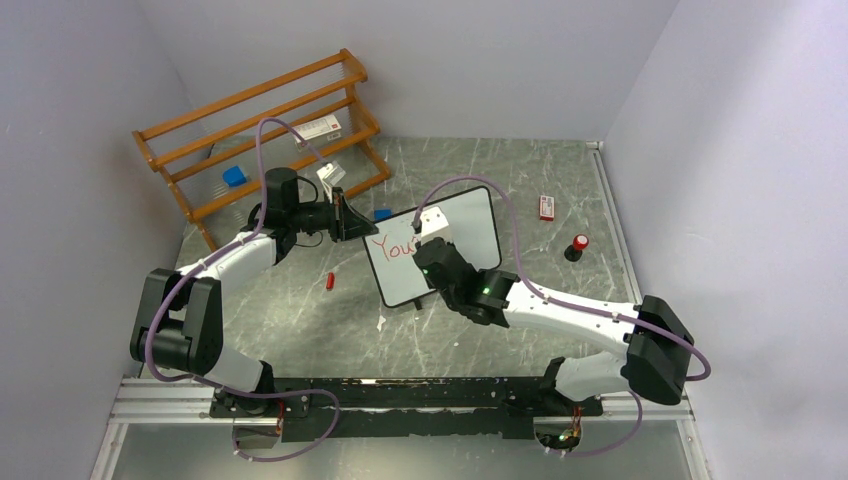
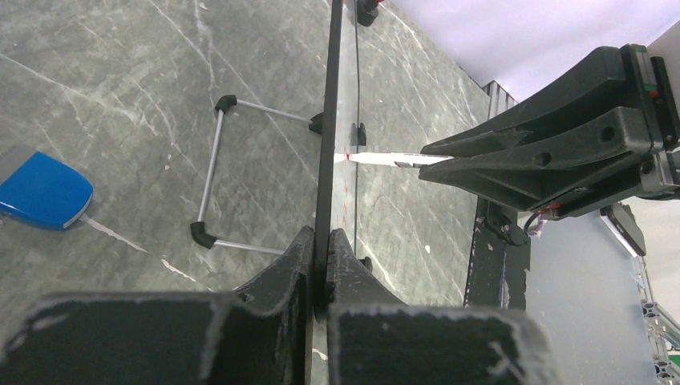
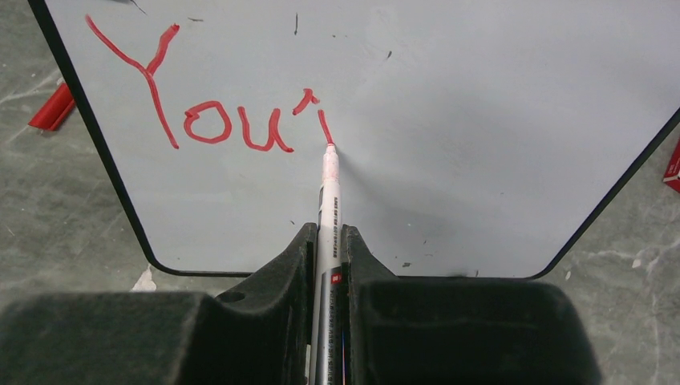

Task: Write a sentence on the whiteboard

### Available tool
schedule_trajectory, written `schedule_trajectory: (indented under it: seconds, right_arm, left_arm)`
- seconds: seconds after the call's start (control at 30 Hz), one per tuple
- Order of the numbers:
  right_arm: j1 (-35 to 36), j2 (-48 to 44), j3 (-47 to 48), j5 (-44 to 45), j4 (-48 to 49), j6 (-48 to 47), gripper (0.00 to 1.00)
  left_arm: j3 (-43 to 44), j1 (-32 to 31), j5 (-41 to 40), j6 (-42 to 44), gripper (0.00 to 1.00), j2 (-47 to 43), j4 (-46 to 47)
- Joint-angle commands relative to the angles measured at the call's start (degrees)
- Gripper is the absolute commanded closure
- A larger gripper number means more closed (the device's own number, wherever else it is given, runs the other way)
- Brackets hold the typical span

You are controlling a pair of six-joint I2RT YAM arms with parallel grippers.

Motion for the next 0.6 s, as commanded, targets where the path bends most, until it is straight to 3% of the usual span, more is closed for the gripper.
schedule_trajectory:
  seconds: [0.0,0.57]
  right_arm:
    - [-0.2,-1.1,-1.0,0.4,-1.2,1.2,1.0]
    - [-0.3,0.0,0.8,1.0,2.9,-1.1,1.0]
  left_arm:
    - [-0.7,-1.2,-2.7,4.0,0.95,2.3,-4.8]
    - [-0.5,-1.3,-2.6,4.4,0.95,2.3,-5.2]
